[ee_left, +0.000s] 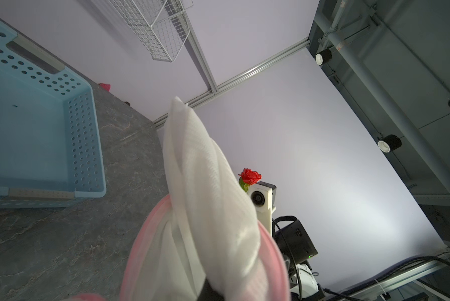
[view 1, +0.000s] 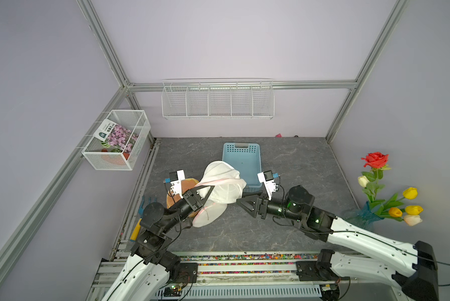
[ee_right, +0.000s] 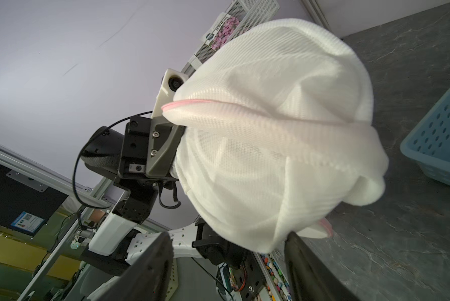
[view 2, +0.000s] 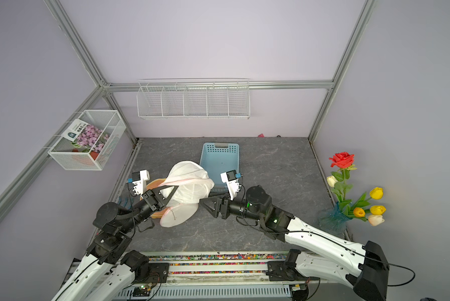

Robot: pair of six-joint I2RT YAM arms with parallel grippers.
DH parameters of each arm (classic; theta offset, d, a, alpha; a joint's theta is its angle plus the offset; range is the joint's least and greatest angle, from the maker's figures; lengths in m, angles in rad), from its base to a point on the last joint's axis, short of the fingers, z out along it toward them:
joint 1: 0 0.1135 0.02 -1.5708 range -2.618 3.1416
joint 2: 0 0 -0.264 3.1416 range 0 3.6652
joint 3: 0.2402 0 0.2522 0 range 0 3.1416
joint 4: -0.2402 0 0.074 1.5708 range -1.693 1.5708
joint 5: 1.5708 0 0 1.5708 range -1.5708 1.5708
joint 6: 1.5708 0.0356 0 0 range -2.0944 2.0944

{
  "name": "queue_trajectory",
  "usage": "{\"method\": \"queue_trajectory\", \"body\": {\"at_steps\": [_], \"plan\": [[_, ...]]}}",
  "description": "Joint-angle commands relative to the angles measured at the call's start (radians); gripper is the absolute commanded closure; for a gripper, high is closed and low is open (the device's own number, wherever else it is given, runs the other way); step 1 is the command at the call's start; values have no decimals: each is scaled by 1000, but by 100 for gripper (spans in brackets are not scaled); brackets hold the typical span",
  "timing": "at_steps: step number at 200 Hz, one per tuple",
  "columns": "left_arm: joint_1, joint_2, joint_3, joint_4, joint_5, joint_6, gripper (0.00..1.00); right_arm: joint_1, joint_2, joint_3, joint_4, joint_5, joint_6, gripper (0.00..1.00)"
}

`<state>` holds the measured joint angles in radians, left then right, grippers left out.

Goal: Turn the laundry bag inside out
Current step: Turn over the laundry bag.

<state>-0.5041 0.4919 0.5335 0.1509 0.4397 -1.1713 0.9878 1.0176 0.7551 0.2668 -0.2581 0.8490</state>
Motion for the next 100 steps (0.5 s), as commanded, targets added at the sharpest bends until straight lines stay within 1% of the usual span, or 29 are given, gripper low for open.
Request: {"method": "queue_trajectory", "body": {"at_steps": [1, 14, 22, 51, 67, 84, 100], "plan": [[3, -18, -30, 88, -26, -27, 100, 10, 15, -30, 106, 66, 48, 27], [3, -9, -45, 118, -14, -49, 100, 10, 41, -33, 166, 69, 72, 26], [3, -10, -60, 142, -13, -67, 100, 13, 78, -31, 245, 53, 79, 26], [3, -39, -119, 239, -66, -125, 100, 30, 211, -9, 463, 2, 111, 25], [3, -56, -128, 253, -89, -128, 100, 46, 266, -3, 563, 10, 130, 25], [3, -81, -129, 235, -121, -116, 100, 62, 292, 11, 575, 12, 140, 26], [3, -104, -114, 197, -153, -75, 100, 89, 266, -6, 547, 54, 121, 29]]}}
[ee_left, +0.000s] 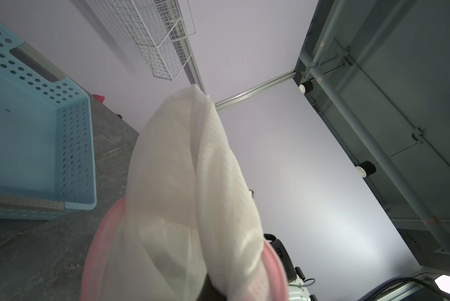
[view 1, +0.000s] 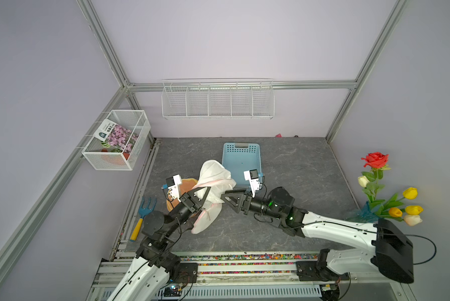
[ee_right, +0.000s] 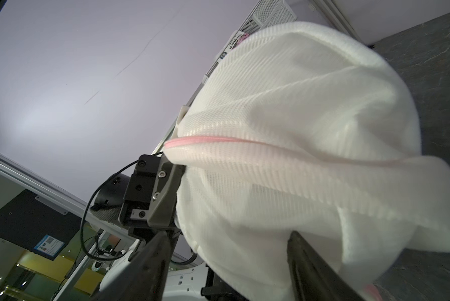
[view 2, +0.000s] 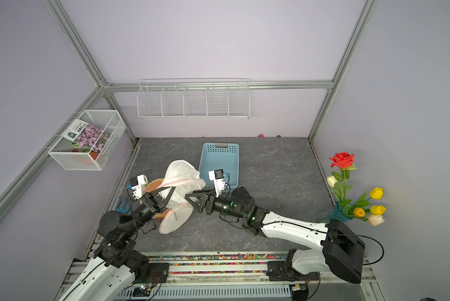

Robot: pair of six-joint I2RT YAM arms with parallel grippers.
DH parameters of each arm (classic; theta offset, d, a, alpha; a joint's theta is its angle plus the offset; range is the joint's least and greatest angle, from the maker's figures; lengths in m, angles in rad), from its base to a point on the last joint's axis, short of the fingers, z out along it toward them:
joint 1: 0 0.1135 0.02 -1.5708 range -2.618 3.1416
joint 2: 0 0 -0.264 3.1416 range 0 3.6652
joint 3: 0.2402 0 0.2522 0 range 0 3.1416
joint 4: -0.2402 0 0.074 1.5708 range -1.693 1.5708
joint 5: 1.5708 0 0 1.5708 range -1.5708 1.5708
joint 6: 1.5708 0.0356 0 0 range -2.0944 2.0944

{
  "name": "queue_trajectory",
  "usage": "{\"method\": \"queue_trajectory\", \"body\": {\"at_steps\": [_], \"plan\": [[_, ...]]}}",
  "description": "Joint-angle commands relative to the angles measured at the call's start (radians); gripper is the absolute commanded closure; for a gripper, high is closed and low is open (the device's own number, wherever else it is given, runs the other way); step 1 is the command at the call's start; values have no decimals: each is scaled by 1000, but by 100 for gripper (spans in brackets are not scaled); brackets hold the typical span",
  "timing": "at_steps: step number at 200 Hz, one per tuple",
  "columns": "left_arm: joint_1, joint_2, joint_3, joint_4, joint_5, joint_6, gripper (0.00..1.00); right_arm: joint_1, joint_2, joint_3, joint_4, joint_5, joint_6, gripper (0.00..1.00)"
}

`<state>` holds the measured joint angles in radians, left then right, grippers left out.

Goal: Turn the laundry bag inside out
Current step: Turn over the laundry bag.

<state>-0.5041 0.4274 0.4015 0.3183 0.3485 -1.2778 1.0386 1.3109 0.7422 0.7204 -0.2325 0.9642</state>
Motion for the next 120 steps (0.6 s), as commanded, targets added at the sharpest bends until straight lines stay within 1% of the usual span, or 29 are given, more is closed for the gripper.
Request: {"method": "queue_trajectory", "body": {"at_steps": [1, 16, 25, 56, 93, 107, 120], "plan": [[3, -40, 21, 25, -66, 34, 100, 40, -31, 5, 91, 34, 4, 29], [3, -53, 49, -35, -101, 82, 100, 67, -76, -10, 45, 84, -15, 31], [3, -57, 48, -39, -122, 94, 100, 81, -95, -10, 17, 111, -15, 32], [3, -43, 40, -1, -149, 117, 100, 100, -87, 0, 21, 101, 30, 34], [3, -35, 26, 57, -164, 119, 100, 100, 21, 33, 135, 72, 138, 34], [3, -33, 26, 78, -156, 118, 100, 100, 63, 54, 182, 64, 148, 34], [3, -32, 30, 70, -145, 118, 100, 100, 91, 70, 205, 87, 151, 34]]}}
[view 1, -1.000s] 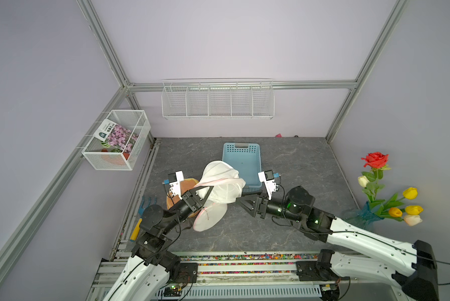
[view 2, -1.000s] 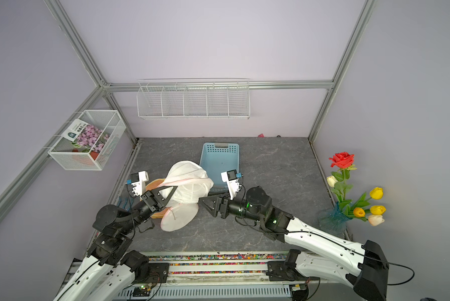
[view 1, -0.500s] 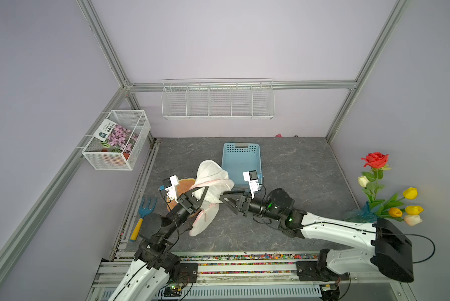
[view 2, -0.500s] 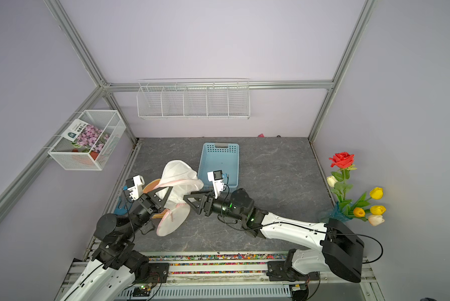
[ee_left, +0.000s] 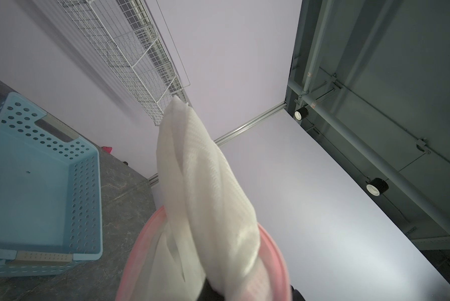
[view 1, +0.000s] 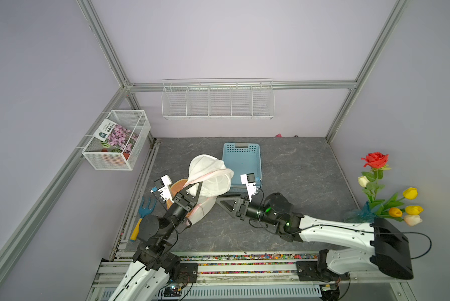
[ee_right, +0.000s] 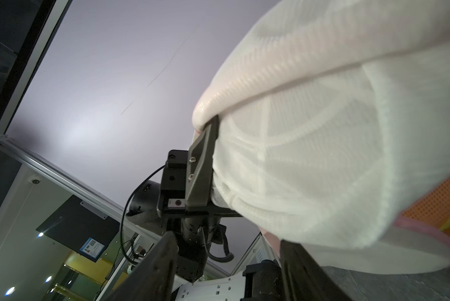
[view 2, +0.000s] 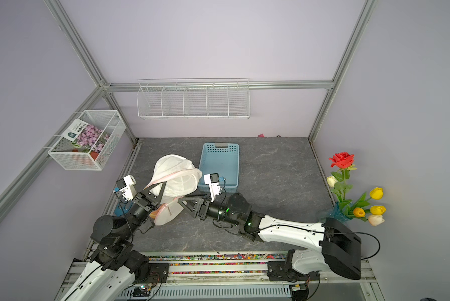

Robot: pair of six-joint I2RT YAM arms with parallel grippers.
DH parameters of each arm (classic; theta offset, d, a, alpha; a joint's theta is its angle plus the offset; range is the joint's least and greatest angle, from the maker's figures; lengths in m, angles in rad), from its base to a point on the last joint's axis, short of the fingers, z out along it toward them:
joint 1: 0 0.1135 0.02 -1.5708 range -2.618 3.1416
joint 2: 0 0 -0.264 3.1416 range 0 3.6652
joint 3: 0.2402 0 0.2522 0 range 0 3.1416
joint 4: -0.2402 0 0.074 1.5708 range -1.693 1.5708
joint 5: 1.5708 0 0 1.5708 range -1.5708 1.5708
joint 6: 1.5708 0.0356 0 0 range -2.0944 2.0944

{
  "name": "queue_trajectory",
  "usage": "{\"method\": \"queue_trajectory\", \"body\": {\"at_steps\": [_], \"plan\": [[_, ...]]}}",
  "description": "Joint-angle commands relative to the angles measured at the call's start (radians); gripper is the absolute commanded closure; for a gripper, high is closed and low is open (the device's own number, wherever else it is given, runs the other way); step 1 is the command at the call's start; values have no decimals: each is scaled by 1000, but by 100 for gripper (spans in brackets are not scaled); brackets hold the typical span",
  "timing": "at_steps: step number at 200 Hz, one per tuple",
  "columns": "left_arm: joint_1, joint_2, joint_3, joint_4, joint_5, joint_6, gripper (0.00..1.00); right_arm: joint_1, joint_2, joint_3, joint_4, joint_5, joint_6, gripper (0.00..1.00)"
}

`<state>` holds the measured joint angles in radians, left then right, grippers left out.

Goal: Turn the laundry bag inside out
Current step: Turn over the laundry bag.

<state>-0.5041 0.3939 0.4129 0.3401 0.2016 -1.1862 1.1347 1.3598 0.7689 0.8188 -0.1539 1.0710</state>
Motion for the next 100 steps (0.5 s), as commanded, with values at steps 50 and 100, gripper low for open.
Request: {"method": "queue_trajectory", "body": {"at_steps": [50, 100], "plan": [[3, -42, 14, -9, -2, 39, 100, -10, 90, 91, 195, 34, 42, 39], [3, -35, -5, 38, 27, 4, 100, -36, 96, 115, 161, 65, 38, 44]]}}
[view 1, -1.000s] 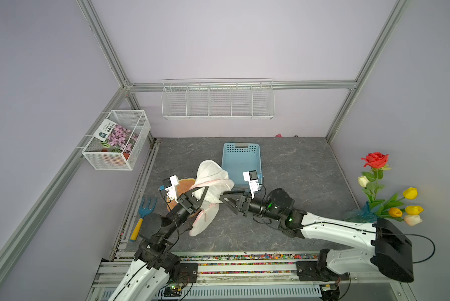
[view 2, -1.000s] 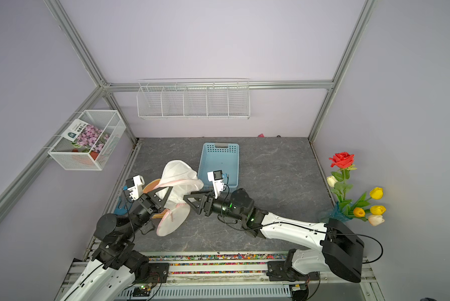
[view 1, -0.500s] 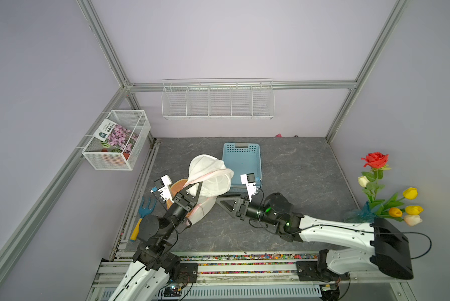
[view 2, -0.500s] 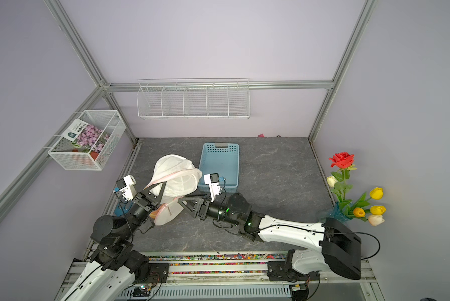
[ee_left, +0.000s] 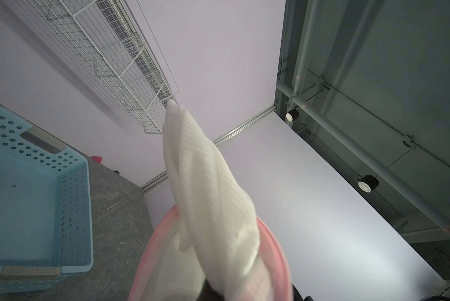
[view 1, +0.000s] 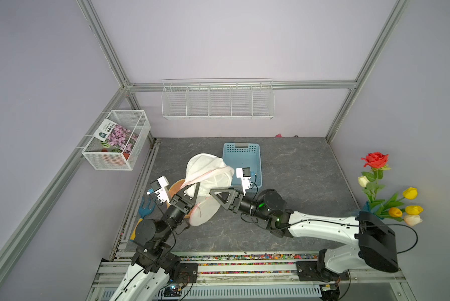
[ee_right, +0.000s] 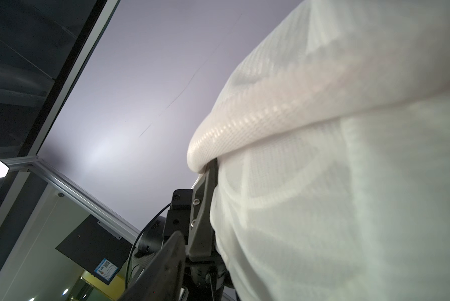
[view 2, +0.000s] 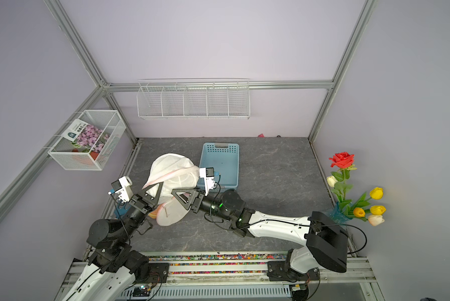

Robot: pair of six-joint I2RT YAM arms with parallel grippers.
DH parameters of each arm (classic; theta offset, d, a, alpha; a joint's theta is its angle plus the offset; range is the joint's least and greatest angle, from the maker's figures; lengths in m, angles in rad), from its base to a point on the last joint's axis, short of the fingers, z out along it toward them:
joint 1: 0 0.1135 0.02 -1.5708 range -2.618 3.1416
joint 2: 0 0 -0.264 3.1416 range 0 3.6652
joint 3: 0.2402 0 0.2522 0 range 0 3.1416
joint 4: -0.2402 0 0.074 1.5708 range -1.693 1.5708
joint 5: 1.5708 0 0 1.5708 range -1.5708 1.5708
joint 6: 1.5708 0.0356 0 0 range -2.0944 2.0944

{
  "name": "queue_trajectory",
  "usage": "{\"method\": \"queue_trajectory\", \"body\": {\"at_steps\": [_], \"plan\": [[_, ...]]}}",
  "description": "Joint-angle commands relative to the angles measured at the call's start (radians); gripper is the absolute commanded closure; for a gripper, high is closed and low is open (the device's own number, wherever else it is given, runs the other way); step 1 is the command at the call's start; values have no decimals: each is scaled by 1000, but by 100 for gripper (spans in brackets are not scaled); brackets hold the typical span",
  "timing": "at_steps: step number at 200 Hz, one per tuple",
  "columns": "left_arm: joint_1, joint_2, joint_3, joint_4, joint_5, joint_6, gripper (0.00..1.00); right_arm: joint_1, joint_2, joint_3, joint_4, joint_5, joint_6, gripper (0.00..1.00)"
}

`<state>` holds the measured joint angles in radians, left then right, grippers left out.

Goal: Turn the laundry bag inside out
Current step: Turn over the laundry bag.

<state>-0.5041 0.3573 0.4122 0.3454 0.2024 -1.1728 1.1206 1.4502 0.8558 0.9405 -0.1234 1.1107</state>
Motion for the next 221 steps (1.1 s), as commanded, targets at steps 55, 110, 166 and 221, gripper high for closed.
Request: {"method": "queue_trajectory", "body": {"at_steps": [55, 110, 166, 221], "plan": [[3, 37, -30, 70, 56, -74, 100, -43, 68, 72, 110, 9, 5, 82], [3, 8, 153, -363, 46, 149, 47, -86, -114, 73, -278, -55, -77, 100], [3, 37, 197, -465, 60, 286, 51, -103, -223, 30, -364, -84, -62, 100], [3, 111, 291, -588, 62, 438, 100, -144, -231, 125, -619, -237, -99, 100]]}}
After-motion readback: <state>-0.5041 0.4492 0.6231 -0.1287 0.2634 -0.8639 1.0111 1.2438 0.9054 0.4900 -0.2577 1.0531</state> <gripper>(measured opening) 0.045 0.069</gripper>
